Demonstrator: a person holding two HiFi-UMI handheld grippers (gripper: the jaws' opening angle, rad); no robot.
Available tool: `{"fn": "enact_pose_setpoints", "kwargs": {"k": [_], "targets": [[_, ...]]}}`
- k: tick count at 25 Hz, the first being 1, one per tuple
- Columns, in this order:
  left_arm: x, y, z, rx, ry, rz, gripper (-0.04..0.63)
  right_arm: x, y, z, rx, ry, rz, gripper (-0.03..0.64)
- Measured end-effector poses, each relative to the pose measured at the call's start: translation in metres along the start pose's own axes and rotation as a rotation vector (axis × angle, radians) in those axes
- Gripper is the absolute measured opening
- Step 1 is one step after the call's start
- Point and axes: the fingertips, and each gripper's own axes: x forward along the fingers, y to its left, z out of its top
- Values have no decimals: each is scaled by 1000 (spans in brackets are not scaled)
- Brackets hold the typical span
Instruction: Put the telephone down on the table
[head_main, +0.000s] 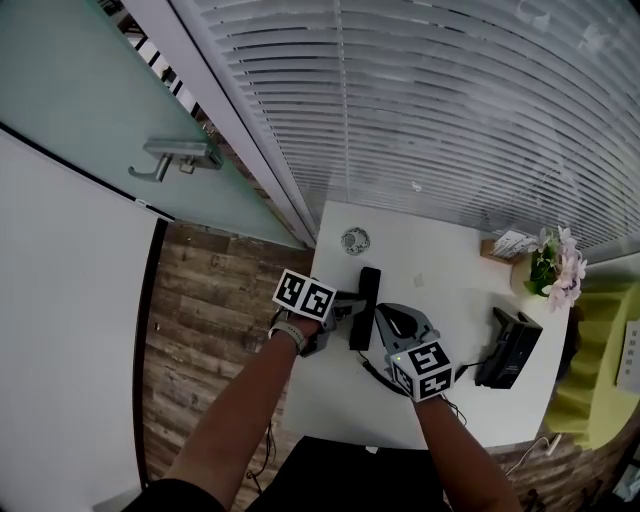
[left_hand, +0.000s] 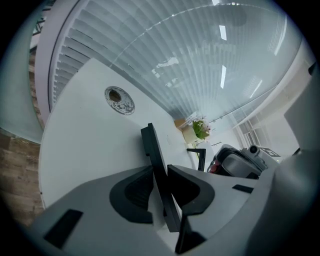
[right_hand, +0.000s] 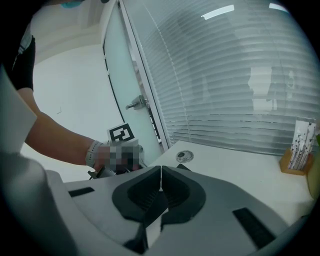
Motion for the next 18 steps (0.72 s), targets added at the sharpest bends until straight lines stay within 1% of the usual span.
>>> {"fn": "enact_pose_setpoints", "kwargs": {"k": [8, 10, 13, 18], "targets": [[0, 6, 0, 11, 16, 45, 103, 10, -3, 2, 9, -2, -9, 23], [0, 9, 0, 13, 20, 73, 106, 12, -2, -1, 12, 4, -7, 23], [-1, 12, 1, 40, 27, 118, 94, 12, -2, -3, 19, 5, -7, 23], [-2, 11, 1, 55, 31, 139, 94, 10, -1, -5, 30, 4, -12, 23]]}}
